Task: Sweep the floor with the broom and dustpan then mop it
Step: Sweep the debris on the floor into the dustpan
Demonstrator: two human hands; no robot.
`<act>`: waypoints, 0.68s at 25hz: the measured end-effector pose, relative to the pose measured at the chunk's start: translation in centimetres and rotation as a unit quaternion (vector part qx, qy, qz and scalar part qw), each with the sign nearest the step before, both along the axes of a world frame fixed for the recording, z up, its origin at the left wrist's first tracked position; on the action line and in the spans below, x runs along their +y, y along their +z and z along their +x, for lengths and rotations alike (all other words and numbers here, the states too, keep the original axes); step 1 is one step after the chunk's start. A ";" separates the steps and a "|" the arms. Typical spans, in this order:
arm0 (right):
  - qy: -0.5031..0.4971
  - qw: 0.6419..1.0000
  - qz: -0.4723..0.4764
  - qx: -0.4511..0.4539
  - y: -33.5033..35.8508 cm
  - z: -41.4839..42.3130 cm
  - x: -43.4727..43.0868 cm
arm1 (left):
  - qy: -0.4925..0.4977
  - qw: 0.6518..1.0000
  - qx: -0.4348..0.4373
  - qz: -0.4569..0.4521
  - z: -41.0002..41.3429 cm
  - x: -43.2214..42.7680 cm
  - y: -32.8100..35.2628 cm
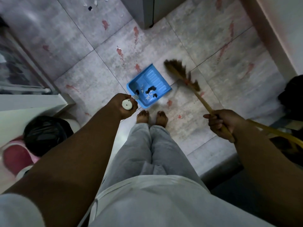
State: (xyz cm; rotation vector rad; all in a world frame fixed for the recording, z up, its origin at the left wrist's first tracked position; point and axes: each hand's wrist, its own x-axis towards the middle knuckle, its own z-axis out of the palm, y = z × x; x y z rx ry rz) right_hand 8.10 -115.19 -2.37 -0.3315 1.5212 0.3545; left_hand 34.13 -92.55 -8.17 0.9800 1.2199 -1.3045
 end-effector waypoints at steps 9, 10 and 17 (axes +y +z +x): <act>-0.015 0.999 0.031 -0.032 7.7 -5.8 2.1 | -0.012 1.000 -0.002 0.003 0.4 0.3 -0.6; -0.015 0.999 0.030 -0.031 7.7 -5.5 1.9 | -0.012 1.000 -0.006 0.002 0.4 0.4 -0.5; -0.019 0.999 0.006 -0.042 7.7 -3.6 1.9 | 0.035 0.999 0.000 -0.020 0.5 3.0 1.8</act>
